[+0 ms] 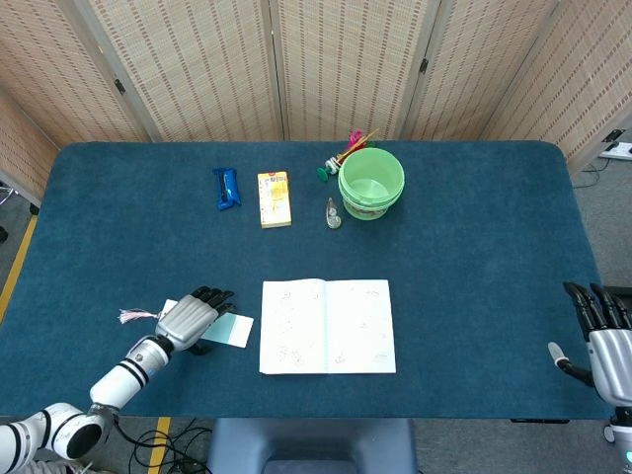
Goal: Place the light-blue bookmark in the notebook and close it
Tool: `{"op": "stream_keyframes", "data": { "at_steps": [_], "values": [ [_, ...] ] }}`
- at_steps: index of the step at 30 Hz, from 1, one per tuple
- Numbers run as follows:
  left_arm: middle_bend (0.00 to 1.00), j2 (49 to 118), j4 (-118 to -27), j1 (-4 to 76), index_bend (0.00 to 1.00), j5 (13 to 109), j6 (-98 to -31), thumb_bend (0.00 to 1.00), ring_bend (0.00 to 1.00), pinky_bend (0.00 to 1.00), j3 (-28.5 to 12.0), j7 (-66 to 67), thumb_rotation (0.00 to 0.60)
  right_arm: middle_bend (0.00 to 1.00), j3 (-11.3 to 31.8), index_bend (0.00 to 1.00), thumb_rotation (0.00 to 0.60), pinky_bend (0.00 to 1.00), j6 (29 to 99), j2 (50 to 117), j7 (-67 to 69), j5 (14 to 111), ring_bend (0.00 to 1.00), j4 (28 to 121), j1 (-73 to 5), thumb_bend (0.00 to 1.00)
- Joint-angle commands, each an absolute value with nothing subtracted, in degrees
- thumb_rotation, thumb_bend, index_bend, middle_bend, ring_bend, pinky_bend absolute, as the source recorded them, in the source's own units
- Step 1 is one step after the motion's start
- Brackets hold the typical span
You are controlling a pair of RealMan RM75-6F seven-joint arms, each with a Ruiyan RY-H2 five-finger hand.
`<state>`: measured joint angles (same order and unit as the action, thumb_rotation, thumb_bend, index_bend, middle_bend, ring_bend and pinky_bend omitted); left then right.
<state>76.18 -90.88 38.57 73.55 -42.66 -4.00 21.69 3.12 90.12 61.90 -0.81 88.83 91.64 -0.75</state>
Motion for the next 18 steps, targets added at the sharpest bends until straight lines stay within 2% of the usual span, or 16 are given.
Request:
{"op": "stream_keyframes", "data": {
  "at_steps": [1,9,18],
  "values": [
    [0.09,77.0,-90.1,39.8,0.22,69.7,-41.3,0.26,0.12,0.16,-3.9,23.8,0.600,0.13,3.2,0.02,0.600,0.15,90.1,61.9,-0.7,88.8,0.08,91.5,-0.8,0.21],
    [0.08,77.9,-89.5,41.3,0.20,63.5,-41.3,0.26,0.11,0.16,-2.8,27.3,0.600,0.13,3.2,0.02,0.600,0.15,89.8,62.1,-0.2,88.4,0.08,91.1,-0.8,0.21],
    [0.08,78.8,-89.2,42.2,0.22,60.7,-42.4,0.26,0.11,0.16,-1.5,28.4,0.600,0.13,3.2,0.02,0.600,0.15,90.0,62.3,0.4,88.4,0.08,90.5,-0.6,0.21]
  ]
}}
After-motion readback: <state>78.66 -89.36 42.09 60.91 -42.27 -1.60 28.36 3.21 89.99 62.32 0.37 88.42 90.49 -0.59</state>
